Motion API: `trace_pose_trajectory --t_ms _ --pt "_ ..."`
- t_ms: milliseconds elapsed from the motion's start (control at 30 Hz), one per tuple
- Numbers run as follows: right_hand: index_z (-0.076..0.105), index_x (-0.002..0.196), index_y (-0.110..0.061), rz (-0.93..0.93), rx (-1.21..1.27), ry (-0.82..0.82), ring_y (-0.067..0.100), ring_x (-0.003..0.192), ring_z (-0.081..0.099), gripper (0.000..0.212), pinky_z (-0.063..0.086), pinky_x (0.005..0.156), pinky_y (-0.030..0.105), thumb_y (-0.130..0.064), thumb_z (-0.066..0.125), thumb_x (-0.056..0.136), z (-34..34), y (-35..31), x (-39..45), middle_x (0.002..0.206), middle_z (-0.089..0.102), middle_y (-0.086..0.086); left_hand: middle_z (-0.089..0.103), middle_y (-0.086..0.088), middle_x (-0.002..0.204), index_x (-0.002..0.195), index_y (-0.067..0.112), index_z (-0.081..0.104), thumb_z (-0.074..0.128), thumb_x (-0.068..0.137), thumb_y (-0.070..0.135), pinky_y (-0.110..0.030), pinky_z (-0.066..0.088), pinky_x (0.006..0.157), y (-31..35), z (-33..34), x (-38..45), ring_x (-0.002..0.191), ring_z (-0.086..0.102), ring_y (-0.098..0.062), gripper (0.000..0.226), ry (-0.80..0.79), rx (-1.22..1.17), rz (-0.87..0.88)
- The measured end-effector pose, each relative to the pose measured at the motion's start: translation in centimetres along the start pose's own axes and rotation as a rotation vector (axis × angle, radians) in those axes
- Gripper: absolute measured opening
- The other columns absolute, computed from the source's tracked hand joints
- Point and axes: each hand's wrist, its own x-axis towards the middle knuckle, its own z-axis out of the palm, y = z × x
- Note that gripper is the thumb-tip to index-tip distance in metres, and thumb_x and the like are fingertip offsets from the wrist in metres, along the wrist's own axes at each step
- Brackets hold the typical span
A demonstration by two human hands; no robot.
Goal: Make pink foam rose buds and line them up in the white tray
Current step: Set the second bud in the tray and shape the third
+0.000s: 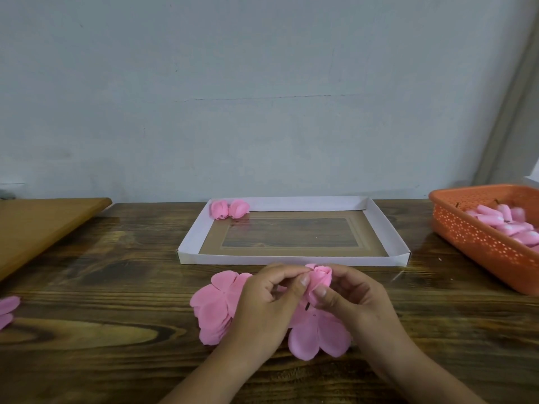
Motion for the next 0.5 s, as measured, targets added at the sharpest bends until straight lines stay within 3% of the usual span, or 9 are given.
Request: trace_pose_trajectory --t_ms 133,333,500 --pt "0.067 0.123 -0.015 0.082 0.063 0.033 0.023 0.101 0.073 0.049 0.058 0.077 0.025 -0.014 0.075 0.074 -0.10 0.31 0.13 0.109 0.076 0.010 0.077 0.014 0.099 0.101 0.035 0.075 0.064 0.099 0.016 -0.019 0.056 0.081 0.07 0.07 -0.07 0.097 0.071 -0.006 0.022 -0.026 -0.025 -0.013" --pt "0.077 0.100 -0.013 0.001 -0.013 -0.006 0.031 0.094 0.073 0.019 0.059 0.078 0.031 -0.010 0.072 0.082 0.00 0.12 -0.07 0.099 0.076 0.016 0.077 0.014 0.098 0.102 0.030 0.075 0.063 0.100 0.016 -0.019 0.056 0.081 0.19 0.01 0.06 0.096 0.071 -0.006 0.019 -0.040 -0.020 -0.018" --pt "0.076 0.101 -0.003 -0.006 -0.014 0.015 0.032 0.092 0.073 0.021 0.058 0.076 0.029 -0.002 0.073 0.080 -0.24 0.23 0.04 0.098 0.076 0.017 0.077 0.009 0.099 0.101 0.029 0.079 0.070 0.095 0.018 -0.029 0.059 0.084 -0.23 0.10 -0.07 0.097 0.072 -0.011 0.015 0.018 -0.013 -0.022"
